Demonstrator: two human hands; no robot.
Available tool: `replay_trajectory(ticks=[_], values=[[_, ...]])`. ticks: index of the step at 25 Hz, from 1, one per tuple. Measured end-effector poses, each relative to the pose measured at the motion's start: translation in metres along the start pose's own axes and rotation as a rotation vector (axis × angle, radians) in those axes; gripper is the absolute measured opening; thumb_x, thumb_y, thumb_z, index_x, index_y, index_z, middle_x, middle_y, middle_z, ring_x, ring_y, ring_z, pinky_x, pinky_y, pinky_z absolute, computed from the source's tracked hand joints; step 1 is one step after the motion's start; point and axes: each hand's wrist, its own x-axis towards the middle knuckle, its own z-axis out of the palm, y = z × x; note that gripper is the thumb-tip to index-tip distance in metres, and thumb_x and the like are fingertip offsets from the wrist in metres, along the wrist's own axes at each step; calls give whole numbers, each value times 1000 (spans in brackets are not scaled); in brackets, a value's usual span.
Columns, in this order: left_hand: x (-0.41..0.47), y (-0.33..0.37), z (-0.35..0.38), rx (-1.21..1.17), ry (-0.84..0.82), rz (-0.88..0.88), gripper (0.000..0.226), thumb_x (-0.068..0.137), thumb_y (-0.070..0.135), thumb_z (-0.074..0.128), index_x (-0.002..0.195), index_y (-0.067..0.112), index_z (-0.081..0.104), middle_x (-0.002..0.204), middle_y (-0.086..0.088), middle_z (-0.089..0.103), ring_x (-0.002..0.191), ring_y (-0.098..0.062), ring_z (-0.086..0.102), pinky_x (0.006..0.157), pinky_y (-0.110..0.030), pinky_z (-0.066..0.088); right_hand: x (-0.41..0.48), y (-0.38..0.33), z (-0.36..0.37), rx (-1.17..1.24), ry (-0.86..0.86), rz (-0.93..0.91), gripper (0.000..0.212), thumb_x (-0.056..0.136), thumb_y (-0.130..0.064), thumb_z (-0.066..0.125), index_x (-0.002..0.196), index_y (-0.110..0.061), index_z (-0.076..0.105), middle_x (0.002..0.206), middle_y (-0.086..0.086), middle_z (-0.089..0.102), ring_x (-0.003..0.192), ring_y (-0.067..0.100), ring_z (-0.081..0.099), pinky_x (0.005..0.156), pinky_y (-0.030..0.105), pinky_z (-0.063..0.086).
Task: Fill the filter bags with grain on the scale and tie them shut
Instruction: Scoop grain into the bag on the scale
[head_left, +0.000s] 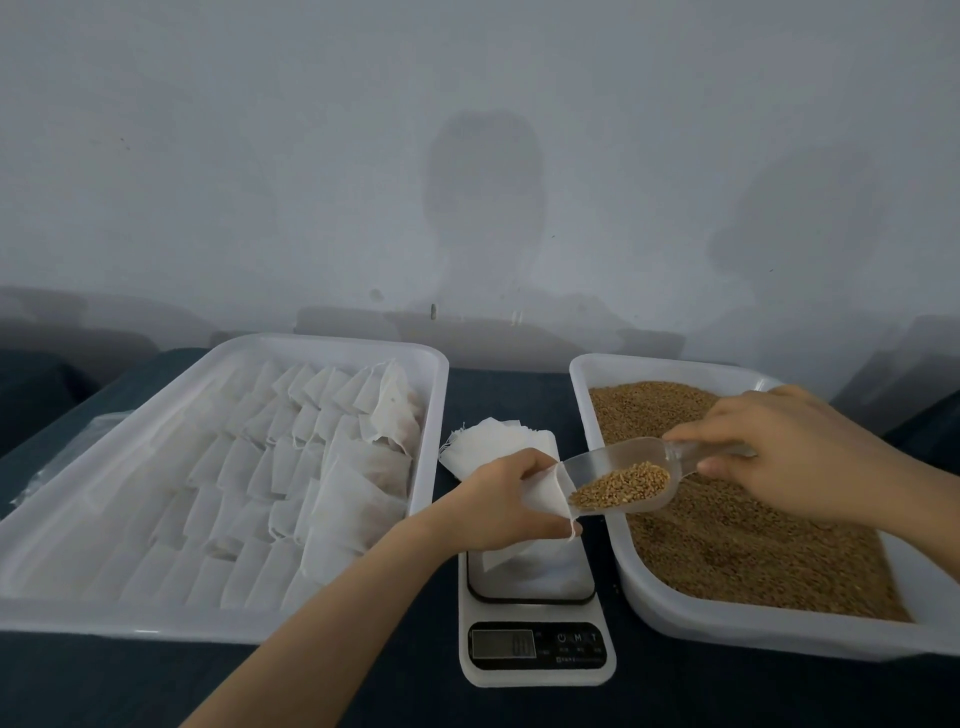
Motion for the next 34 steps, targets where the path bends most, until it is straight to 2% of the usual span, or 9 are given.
replay_trajectory(ticks=[3,8,12,18,24,28,32,34], values=[[0,2,1,16,30,17,55,70,45,79,115,37,48,110,20,51,99,-5,54,79,-17,47,1,-4,-4,-39,-11,-6,37,90,-43,54,123,-56,47,97,-28,55,96,-3,48,103,31,27],[2,2,1,82,74,49,58,69,46,80,116,36,47,121,17,39,112,-5,42,93,-22,39,4,-15,-15,-112,-21,1,35,91,-42,53,123,-56,47,92,-29,49,93,-3,45,105,31,21],[3,2,3,118,70,42,59,69,47,80,116,37,47,117,18,37,114,-5,38,94,-24,36,7,-27,-25,-200,-12,-42,30,92,-38,50,117,-56,51,89,-22,54,88,-2,45,98,28,21],[2,3,3,29,95,36,50,71,43,80,109,35,50,111,17,52,102,-6,52,83,-18,46,22,-54,-45,-449,-4,-135,26,86,-25,44,99,-37,63,77,-12,58,81,8,53,94,32,29],[0,2,0,-28,114,-8,54,75,41,79,116,29,46,114,9,58,104,-10,59,89,-27,52,36,-95,-58,-679,48,-226,18,81,-18,46,81,-27,61,77,-5,57,79,18,49,92,37,32],[0,0,-1,-4,113,-42,55,77,39,77,120,24,46,115,4,58,104,-14,59,90,-34,54,32,-104,-53,-720,66,-228,24,79,-13,45,88,-26,63,78,-3,50,82,20,46,98,40,30],[1,-1,0,20,99,-67,44,79,35,74,114,27,48,109,5,57,95,-11,58,80,-27,53,18,-87,-52,-641,130,-191,30,82,-19,48,102,-34,63,93,-7,58,97,19,50,101,38,21],[1,0,0,20,97,-75,39,79,35,73,108,29,47,104,7,57,89,-10,58,73,-23,50,10,-71,-54,-602,213,-162,33,79,-23,57,108,-38,64,94,-7,64,96,19,55,99,40,18]])
